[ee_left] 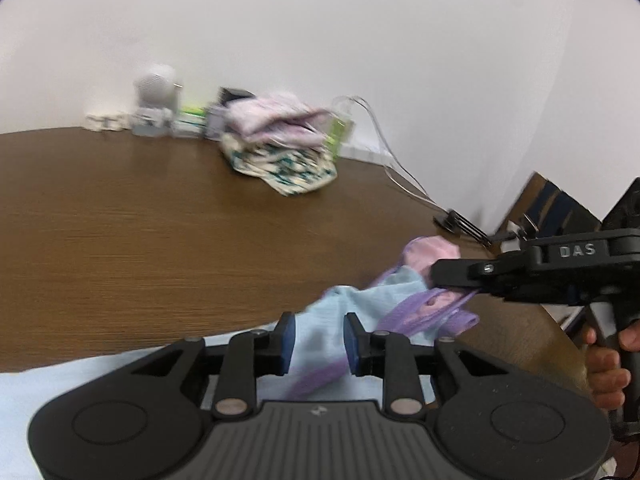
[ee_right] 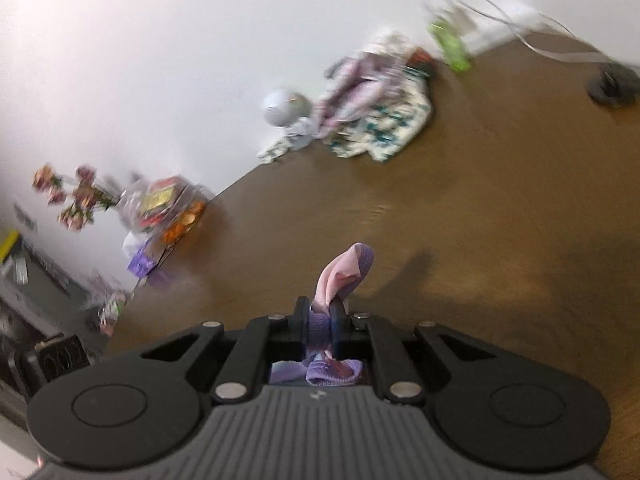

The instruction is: Fold clothes

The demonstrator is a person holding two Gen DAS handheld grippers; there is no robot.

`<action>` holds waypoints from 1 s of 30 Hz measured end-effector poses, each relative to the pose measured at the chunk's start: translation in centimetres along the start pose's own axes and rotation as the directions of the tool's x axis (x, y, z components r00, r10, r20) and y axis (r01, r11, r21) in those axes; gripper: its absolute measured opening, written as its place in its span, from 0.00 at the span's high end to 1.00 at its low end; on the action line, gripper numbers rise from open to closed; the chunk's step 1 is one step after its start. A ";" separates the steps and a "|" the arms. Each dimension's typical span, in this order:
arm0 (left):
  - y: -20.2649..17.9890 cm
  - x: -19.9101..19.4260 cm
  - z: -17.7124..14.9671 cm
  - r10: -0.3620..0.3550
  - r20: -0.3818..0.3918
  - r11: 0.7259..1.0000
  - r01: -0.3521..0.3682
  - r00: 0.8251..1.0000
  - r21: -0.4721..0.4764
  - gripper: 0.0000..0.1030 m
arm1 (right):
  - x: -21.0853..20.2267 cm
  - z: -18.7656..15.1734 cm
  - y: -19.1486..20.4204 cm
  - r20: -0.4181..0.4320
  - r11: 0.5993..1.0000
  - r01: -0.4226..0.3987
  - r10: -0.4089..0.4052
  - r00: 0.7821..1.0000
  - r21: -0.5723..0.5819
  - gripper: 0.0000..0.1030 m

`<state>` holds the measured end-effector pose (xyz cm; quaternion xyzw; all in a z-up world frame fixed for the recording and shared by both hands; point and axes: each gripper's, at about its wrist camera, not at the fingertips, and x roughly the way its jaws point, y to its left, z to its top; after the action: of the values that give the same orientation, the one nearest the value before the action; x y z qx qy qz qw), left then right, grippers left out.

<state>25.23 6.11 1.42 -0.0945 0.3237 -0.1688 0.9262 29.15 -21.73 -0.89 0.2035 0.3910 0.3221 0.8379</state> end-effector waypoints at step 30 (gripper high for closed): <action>8.4 -8.9 -2.6 0.012 0.067 0.985 -0.001 0.998 -0.170 0.59 | 0.6 -4.3 9.8 0.039 0.946 0.038 -0.027 0.999 -0.322 0.42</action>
<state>19.15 17.00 2.07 -0.1777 0.3056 -0.1344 0.9257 22.32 -13.98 2.04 0.0627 0.3219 0.3643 0.8716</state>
